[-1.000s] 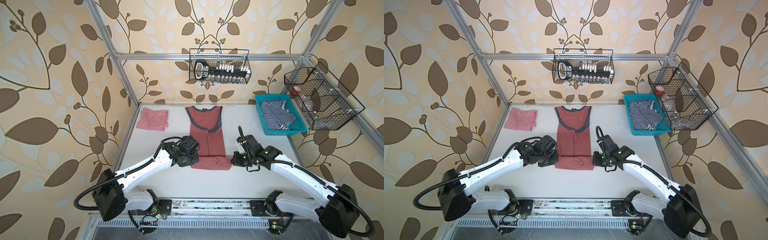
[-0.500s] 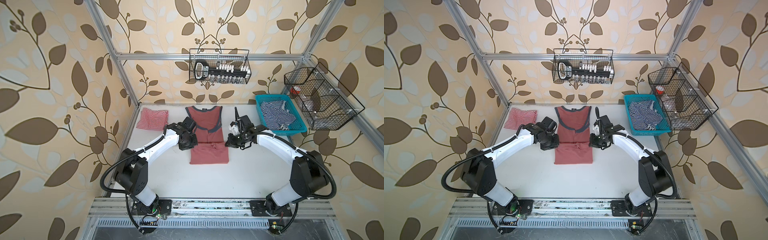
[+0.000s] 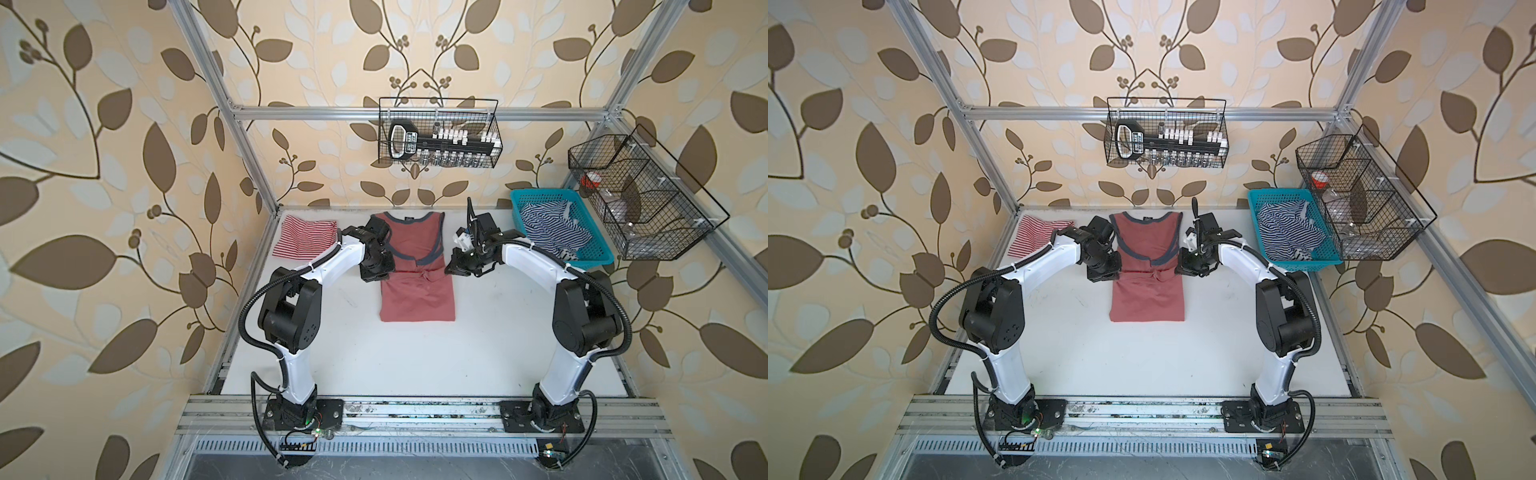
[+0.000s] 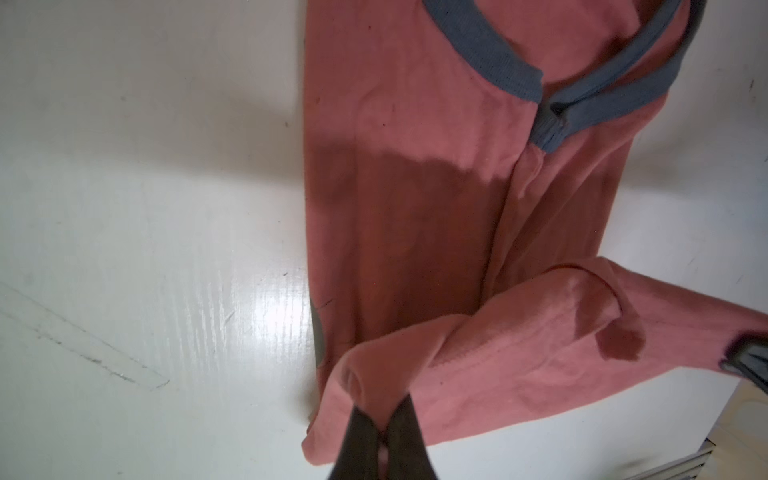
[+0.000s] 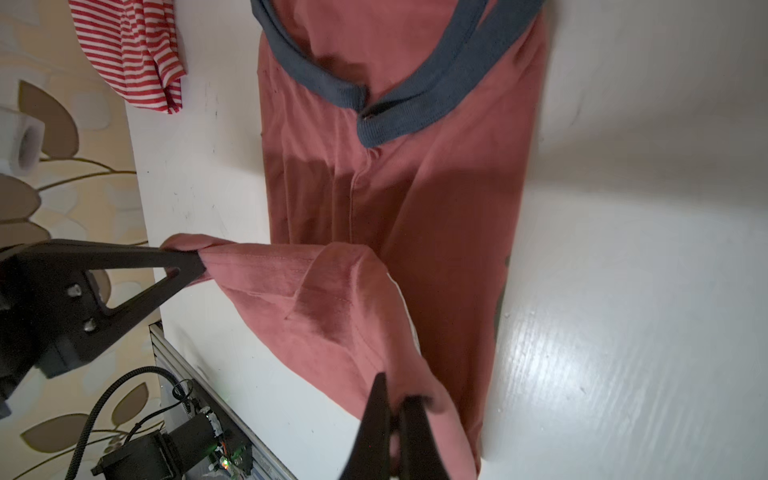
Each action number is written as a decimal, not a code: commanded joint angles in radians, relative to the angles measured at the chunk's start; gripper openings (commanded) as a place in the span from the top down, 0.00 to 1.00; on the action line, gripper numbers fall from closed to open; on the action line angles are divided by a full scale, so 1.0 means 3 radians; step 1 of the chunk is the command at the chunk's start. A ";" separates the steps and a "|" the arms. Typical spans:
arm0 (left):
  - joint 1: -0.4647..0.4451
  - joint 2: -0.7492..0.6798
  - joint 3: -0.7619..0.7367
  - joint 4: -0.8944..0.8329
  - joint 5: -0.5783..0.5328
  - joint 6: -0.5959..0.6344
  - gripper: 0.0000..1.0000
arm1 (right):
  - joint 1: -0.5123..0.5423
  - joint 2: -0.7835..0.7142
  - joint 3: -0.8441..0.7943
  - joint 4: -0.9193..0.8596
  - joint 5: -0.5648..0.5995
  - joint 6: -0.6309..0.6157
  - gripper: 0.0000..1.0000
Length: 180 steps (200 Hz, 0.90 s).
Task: Fold and stack the tank tops
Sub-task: 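Lift the near hem with both grippers and fold it toward the neckline, then lower the hem onto the shirt's middle and open both grippers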
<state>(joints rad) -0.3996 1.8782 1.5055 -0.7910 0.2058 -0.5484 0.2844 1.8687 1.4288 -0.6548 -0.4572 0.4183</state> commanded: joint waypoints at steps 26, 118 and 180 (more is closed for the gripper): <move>0.0117 0.0179 0.0217 -0.0079 0.0100 0.0100 1.00 | -0.0077 0.0364 0.0209 -0.0059 -0.0172 -0.0090 1.00; 0.0277 0.0506 0.0514 -0.0027 0.0175 0.0089 1.00 | -0.0169 0.0719 0.0512 0.0025 -0.0291 -0.0006 1.00; 0.0399 0.0700 0.0642 -0.0005 0.0281 0.0015 0.82 | -0.0207 0.1005 0.0742 0.0040 -0.0367 0.0070 0.83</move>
<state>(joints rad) -0.3016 2.0827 1.6558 -0.7883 0.2611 -0.5423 0.2283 2.1384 1.6043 -0.6392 -0.5407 0.4351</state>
